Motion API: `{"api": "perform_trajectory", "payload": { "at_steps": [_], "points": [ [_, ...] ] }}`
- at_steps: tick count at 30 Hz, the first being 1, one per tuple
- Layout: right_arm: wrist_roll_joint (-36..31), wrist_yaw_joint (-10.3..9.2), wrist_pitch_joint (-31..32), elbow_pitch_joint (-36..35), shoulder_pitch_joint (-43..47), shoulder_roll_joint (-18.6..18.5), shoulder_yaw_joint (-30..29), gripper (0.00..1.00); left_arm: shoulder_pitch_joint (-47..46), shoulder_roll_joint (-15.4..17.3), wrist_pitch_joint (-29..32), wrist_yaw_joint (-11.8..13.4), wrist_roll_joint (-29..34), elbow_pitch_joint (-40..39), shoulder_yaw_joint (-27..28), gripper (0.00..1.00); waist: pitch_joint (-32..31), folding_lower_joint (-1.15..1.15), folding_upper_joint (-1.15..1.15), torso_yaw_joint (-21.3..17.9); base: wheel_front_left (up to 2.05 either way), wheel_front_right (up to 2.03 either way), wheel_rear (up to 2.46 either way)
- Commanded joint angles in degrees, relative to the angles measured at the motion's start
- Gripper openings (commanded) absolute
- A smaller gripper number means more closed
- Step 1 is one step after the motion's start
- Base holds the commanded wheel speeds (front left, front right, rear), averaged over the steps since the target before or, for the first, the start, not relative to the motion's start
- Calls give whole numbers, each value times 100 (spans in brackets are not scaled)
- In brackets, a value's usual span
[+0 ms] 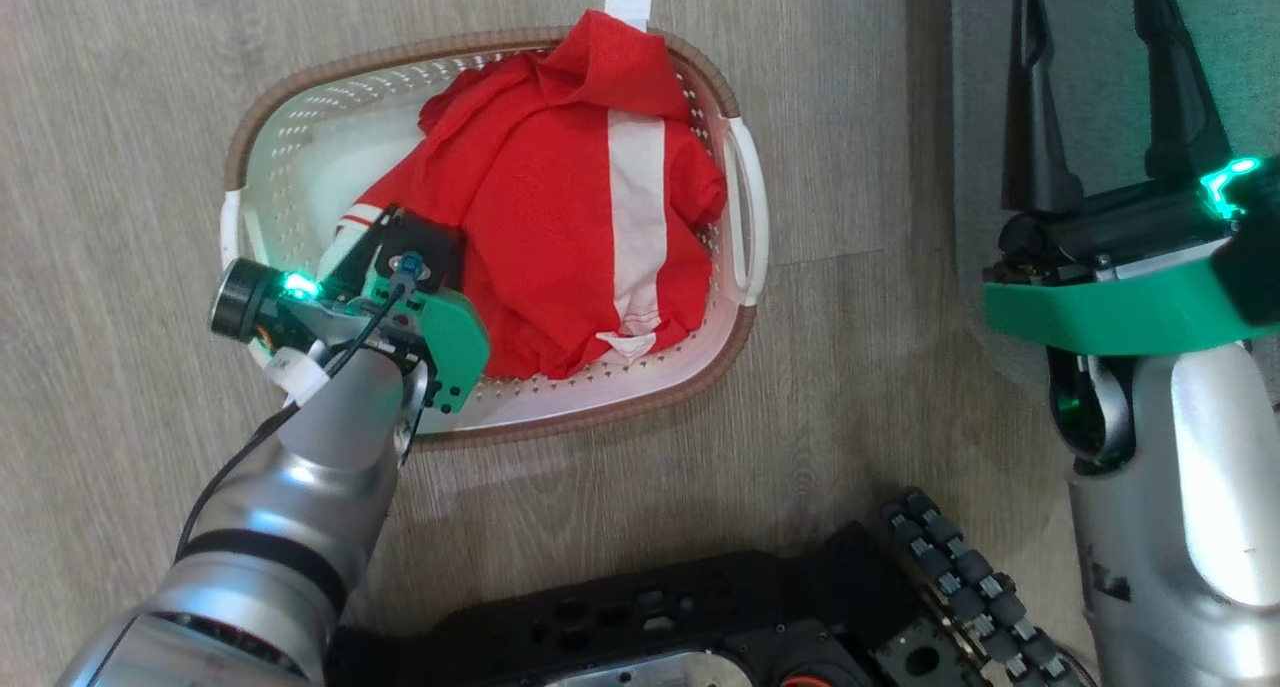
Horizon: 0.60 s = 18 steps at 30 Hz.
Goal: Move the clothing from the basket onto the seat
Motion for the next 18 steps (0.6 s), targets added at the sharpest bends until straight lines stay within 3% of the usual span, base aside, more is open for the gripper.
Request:
{"api": "perform_trajectory", "payload": {
  "at_steps": [1,2,3,10,18],
  "points": [
    [67,-2,-37,-186,119,-37,107,100,85,79,-6,-7,-53,-3,114,47,6,0,0,-18,0,0,0],
    [77,-2,-37,-174,117,-37,105,100,70,78,-10,-26,-71,8,103,27,0,0,0,-24,0,0,0],
    [86,-2,-37,-161,118,-37,101,100,61,77,-18,-40,-93,4,96,0,-13,0,0,-27,0,0,0],
    [135,-2,-37,-4,115,-37,63,100,246,75,-80,-93,-393,-511,32,0,-327,0,0,61,0,0,0],
    [144,-2,-37,281,273,-37,11,100,811,99,-86,51,-624,-1909,222,0,-1232,0,0,294,0,0,0]
  ]
}}
